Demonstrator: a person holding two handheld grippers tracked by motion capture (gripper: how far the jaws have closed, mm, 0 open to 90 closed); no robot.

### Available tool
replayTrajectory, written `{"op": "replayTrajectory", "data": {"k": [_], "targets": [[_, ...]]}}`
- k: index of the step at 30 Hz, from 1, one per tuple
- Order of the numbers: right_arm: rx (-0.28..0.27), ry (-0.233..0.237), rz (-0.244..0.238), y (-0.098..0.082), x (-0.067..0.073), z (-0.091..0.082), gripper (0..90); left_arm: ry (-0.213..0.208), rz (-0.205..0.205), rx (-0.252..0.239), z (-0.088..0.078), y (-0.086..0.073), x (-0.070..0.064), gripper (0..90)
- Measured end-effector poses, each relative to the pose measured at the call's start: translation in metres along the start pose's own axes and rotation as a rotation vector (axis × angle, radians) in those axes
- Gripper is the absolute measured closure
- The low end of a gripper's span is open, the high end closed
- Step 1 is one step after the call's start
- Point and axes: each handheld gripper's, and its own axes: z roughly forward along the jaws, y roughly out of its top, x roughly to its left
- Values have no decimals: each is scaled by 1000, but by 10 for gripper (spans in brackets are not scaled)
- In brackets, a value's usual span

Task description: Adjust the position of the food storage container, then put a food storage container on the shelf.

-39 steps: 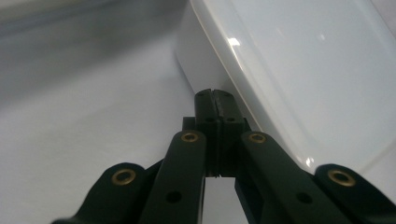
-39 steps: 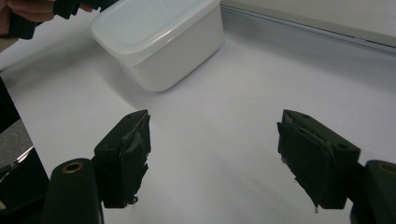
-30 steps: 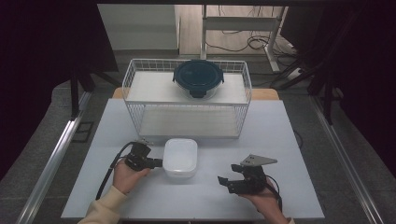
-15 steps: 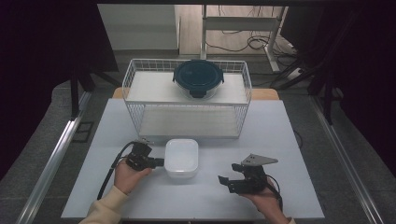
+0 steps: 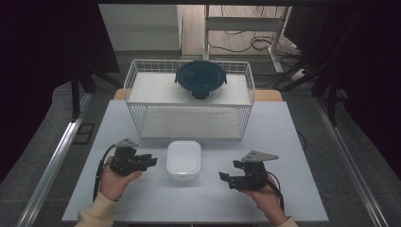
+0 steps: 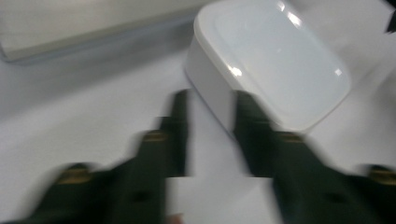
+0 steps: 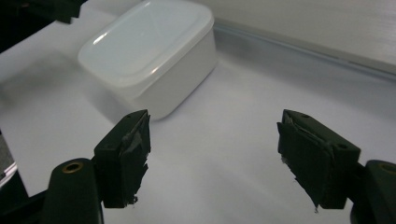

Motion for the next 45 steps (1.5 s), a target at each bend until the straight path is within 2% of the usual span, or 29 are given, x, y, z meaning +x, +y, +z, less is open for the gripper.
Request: {"op": "replayTrajectory", "data": {"k": [1, 2, 4, 6, 8, 10, 13, 15, 17, 19, 21, 24, 28, 33, 38, 41, 45], "targets": [[-7, -5, 10, 3, -1, 1, 253, 0, -18, -11, -2, -1, 1, 487], [-14, -10, 20, 5, -2, 2, 253, -18, -50, -21, -3, 0, 3, 440], [-21, 5, 68, 9, -6, 5, 253, -45, -69, -28, -4, 0, 5, 356], [-20, 10, 95, 13, -8, 7, 253, -64, -73, -35, -5, 1, 6, 323], [-20, 9, 100, 16, -10, 9, 254, -81, -72, -40, -6, 2, 7, 318], [-26, 12, 98, 17, -12, 9, 254, -77, -67, -42, -6, 4, 7, 311], [-29, 23, 109, 17, -16, 10, 255, -62, -86, -38, -4, 3, 7, 287], [-25, 31, 105, 16, -14, 11, 256, -55, -88, -29, -4, 2, 4, 287], [-22, 46, 87, 16, -9, 11, 260, -29, -54, -31, -5, 2, -5, 302], [-17, 62, 69, 16, -5, 12, 264, -26, -42, -33, -6, 2, -11, 303], [-17, 83, 78, 16, -2, 12, 270, -33, -44, -30, -7, 2, -16, 305], [-21, 117, 127, 19, 0, 11, 278, -55, -66, -26, -7, -1, -17, 314], [-11, 113, 123, 22, 4, 13, 274, -53, -85, -36, -8, 0, -15, 319], [2, 123, 134, 28, 4, 21, 291, -85, -98, -31, -4, 3, -10, 366], [3, 143, 135, 43, 12, 28, 315, -119, -153, -46, -2, 7, -2, 370], [24, 144, 135, 49, 18, 37, 328, -134, -188, -57, -1, 8, 2, 373], [46, 149, 141, 55, 18, 50, 346, -155, -217, -49, 3, 10, 4, 398]]}}
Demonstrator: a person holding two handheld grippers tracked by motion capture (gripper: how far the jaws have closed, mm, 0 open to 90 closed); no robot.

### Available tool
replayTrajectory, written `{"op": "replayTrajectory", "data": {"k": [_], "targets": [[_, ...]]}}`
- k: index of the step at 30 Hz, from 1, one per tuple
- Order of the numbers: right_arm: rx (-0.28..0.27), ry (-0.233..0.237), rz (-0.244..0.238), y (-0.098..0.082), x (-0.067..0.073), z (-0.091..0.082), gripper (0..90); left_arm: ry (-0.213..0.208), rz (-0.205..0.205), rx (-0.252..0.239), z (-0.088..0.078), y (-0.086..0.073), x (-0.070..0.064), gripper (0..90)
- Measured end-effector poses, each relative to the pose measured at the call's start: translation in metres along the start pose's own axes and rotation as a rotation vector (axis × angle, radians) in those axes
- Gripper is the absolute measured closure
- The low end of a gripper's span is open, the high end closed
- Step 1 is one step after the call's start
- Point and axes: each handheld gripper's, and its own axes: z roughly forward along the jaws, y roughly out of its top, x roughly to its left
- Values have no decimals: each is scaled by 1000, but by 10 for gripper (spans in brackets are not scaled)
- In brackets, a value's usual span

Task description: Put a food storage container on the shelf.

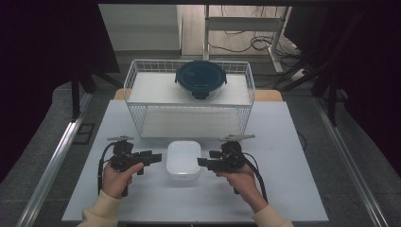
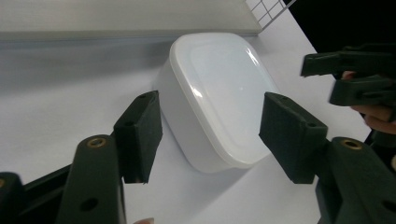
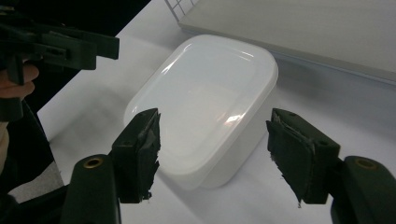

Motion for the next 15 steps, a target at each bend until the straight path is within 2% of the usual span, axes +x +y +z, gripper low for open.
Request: {"op": "replayTrajectory", "data": {"k": [3, 7, 9, 12, 15], "targets": [[8, 12, 37, 4, -6, 8, 359, -25, -30, 3, 6, 3, 2, 402], [14, 48, 121, 7, -17, 20, 383, -36, -38, 24, 15, 8, 3, 402], [20, 56, 148, 6, -20, 25, 391, -44, -54, 29, 20, 10, 6, 403], [35, 49, 155, 4, -23, 30, 400, -57, -74, 50, 28, 8, 10, 407], [35, 44, 157, 3, -23, 31, 409, -99, -97, 68, 35, 5, 15, 416]]}}
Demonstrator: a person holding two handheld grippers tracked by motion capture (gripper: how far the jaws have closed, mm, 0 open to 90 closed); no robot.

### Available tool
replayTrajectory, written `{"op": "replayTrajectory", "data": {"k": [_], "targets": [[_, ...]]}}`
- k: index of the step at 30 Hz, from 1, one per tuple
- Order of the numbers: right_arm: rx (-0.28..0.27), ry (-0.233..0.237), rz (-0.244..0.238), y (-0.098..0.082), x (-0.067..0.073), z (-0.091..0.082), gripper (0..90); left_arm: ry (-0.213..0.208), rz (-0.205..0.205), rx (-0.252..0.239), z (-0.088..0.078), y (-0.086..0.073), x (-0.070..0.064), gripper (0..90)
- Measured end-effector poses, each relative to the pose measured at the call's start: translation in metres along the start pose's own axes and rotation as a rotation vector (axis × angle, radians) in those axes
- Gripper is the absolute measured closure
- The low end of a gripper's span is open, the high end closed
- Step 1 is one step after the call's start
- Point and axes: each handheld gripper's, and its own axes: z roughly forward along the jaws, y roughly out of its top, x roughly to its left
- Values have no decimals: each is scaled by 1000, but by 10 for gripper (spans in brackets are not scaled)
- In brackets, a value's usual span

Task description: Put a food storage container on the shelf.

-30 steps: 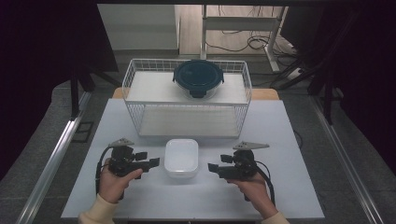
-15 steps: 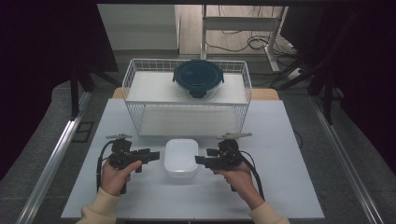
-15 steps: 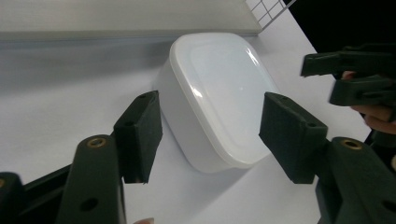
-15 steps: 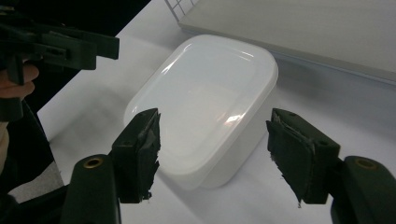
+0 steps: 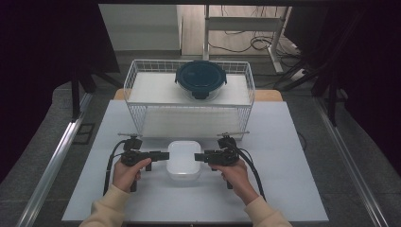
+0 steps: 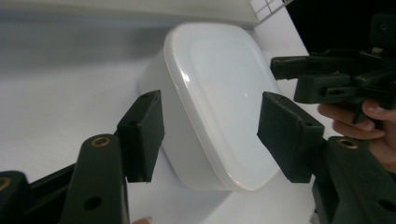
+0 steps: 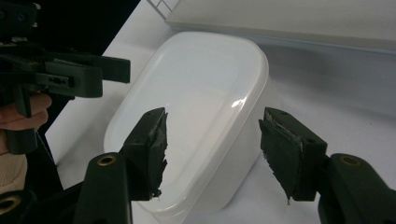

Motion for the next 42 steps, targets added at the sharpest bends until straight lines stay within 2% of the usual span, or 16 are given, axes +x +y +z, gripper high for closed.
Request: {"op": "replayTrajectory", "data": {"k": [3, 9, 12, 13, 14, 17, 19, 22, 26, 28, 30, 32, 34, 42], "targets": [[5, -6, 2, -2, 1, 2, 412, 23, 10, 5, 2, 0, 0, 430], [-4, -7, 31, -5, -3, 5, 443, -13, -6, 18, 7, 0, 5, 450], [-1, 2, 40, -5, -4, 6, 459, -21, -7, 32, 11, -1, 6, 499], [1, 3, 44, -5, -4, 7, 466, -38, -18, 34, 12, -1, 7, 512], [6, 1, 52, -6, -5, 7, 480, -54, -31, 39, 13, -2, 7, 537], [17, 34, 103, -7, -8, 9, 577, -48, -48, 42, 13, -4, 10, 646], [17, 54, 130, -8, -9, 9, 612, -85, -91, 42, 13, -7, 14, 672], [10, 66, 173, -8, -11, 7, 657, -77, -89, 40, 12, -8, 12, 684], [2, 64, 198, -10, -9, 4, 692, -58, -74, 30, 9, -10, 6, 695], [-6, 60, 187, -11, -7, 2, 704, -46, -62, 22, 8, -11, 3, 705], [-15, 62, 193, -12, -5, 0, 723, -36, -40, 13, 5, -12, 1, 718], [-28, 73, 194, -12, -3, -2, 749, -35, -34, 6, 3, -12, 1, 733], [-40, 91, 190, -12, -3, -5, 772, -47, -32, -1, 1, -13, 1, 751], [-51, 74, 154, -14, -2, -9, 788, -55, -10, -10, -2, -14, -4, 791]]}}
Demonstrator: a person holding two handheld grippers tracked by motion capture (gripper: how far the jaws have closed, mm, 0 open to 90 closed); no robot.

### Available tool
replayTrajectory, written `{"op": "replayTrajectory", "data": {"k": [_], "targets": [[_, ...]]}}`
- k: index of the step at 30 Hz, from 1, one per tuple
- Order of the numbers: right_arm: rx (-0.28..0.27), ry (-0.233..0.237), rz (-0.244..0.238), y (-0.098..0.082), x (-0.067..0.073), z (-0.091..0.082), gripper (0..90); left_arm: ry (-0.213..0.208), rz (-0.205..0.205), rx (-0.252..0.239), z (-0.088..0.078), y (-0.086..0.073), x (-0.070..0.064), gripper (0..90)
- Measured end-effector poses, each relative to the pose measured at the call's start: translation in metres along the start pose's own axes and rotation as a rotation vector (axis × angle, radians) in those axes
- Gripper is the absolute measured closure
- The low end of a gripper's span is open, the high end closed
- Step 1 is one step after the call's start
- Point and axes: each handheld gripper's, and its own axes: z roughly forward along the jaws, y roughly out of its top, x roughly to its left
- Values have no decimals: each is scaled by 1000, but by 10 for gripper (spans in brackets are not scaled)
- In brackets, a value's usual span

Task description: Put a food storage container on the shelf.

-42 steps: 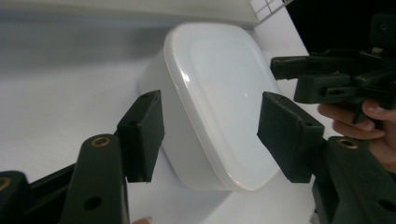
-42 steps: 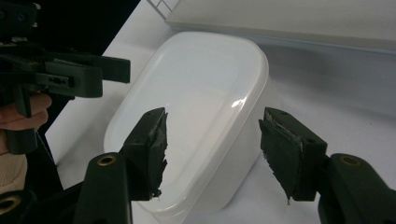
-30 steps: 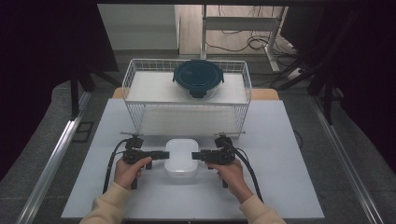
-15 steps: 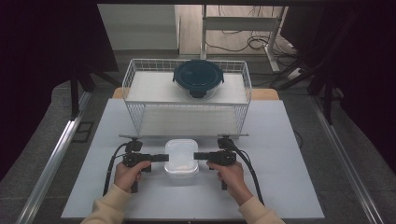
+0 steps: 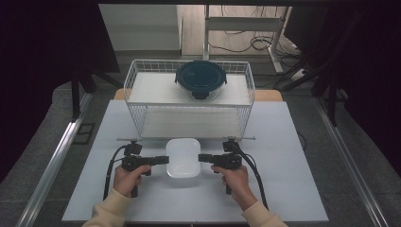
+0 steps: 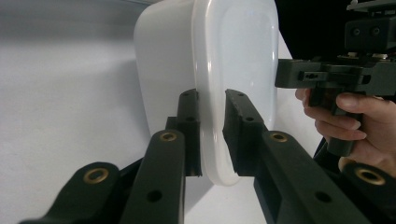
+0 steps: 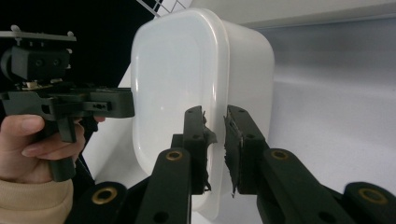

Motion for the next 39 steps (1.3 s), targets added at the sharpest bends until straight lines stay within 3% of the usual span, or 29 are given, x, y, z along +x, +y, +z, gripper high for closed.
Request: {"op": "replayTrajectory", "data": {"k": [13, 20, 26, 33, 39], "targets": [[-10, -7, -74, -2, 7, -11, 792, -4, 50, -11, -4, -1, -13, 808], [-43, 7, -135, 1, 17, -23, 792, 16, 125, -52, -16, 2, -35, 810], [-87, 19, -204, 4, 33, -39, 791, 1, 186, -91, -31, 3, -56, 813], [-136, 13, -277, 7, 52, -57, 789, 13, 258, -130, -43, 4, -80, 814], [-160, 3, -317, 7, 63, -68, 789, 8, 283, -144, -48, 5, -89, 814]]}}
